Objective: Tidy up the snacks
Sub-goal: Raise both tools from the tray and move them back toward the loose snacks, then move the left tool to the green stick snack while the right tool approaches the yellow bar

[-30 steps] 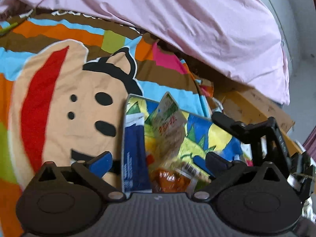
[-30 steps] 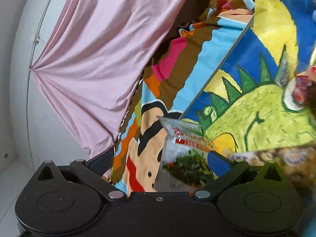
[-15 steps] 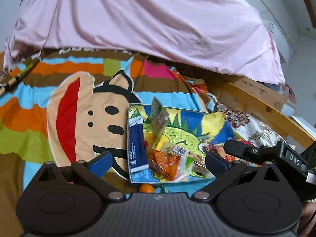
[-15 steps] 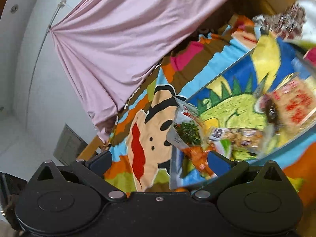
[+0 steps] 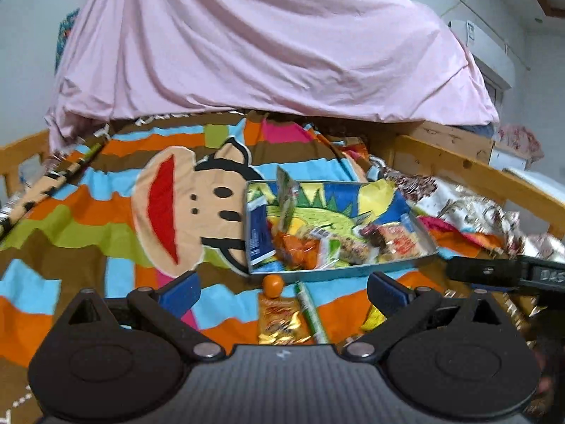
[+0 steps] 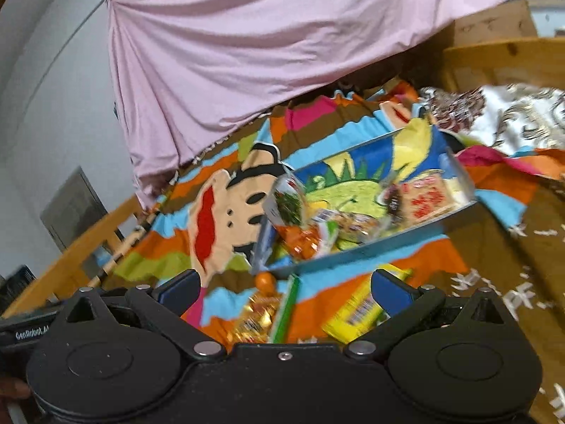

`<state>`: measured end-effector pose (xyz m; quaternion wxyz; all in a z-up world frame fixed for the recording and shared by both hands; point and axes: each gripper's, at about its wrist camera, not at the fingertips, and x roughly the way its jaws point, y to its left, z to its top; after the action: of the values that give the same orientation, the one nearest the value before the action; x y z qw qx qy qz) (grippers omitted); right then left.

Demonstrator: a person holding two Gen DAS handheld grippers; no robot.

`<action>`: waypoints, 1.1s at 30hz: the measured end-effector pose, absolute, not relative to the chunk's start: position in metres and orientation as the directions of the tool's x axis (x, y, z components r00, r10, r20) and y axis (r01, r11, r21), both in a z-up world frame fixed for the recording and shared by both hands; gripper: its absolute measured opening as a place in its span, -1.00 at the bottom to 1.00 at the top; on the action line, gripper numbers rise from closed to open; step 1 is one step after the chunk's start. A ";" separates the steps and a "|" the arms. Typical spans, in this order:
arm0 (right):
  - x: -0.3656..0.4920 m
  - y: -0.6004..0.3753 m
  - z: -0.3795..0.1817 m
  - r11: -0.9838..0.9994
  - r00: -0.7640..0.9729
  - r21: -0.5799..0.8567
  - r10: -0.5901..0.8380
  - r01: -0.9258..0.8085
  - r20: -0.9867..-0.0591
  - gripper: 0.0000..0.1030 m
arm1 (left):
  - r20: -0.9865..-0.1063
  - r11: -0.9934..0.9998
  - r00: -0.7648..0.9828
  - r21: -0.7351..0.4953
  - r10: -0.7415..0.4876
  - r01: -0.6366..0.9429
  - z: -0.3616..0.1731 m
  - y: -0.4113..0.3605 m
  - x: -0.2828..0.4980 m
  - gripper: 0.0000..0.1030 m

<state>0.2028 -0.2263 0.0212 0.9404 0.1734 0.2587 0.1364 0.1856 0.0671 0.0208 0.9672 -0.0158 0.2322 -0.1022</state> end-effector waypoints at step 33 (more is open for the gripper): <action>0.168 -0.223 -0.024 0.985 0.785 0.172 0.118 -0.015 -0.608 0.99 | -0.594 0.981 0.786 -0.025 -0.171 0.194 -0.027 0.060 0.168 0.99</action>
<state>0.1678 -0.2233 -0.0242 0.9414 0.0789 0.3262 0.0353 0.1677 0.0599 -0.0274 0.9449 0.0185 0.3123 -0.0964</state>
